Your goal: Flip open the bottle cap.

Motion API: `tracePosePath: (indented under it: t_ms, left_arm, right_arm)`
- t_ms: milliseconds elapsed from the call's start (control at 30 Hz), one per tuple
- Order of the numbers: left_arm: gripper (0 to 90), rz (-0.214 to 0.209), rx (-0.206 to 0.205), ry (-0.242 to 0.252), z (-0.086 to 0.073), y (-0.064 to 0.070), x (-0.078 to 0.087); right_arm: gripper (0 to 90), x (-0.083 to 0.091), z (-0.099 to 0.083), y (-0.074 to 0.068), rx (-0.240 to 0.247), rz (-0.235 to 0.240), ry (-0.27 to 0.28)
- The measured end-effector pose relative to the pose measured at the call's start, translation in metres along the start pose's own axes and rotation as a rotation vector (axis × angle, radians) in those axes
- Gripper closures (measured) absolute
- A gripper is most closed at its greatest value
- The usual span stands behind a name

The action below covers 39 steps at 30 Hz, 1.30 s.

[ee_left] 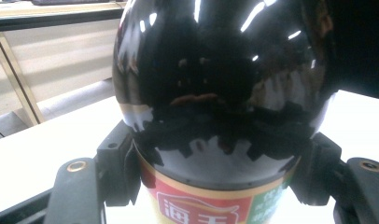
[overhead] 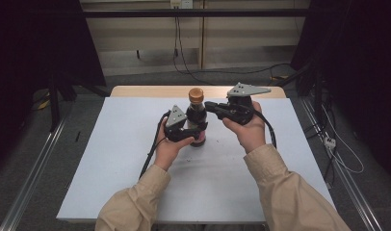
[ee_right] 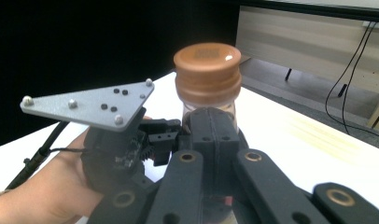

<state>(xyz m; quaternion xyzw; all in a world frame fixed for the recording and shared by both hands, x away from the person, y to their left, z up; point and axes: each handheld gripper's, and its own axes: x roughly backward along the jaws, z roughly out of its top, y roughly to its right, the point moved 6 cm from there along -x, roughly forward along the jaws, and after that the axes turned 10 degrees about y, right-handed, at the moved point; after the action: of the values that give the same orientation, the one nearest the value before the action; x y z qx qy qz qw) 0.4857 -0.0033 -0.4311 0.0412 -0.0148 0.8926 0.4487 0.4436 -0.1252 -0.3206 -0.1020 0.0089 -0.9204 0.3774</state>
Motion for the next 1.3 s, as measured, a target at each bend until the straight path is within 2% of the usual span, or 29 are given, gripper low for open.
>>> tracePosePath:
  t_ms: [400,1200,1300]
  left_arm:
    - [30.8,-0.021,0.001,-0.004,0.000,0.000,0.000]
    - [31.4,-0.012,0.013,-0.012,0.001,0.000,-0.001]
    - [31.6,-0.014,0.014,-0.012,0.000,0.000,-0.001]
  right_arm:
    - [90.0,-0.007,0.007,-0.001,0.024,-0.004,-0.012]
    - [90.0,-0.011,0.014,0.002,0.046,-0.012,-0.019]
    - [90.0,-0.011,0.014,0.002,0.069,-0.015,-0.022]
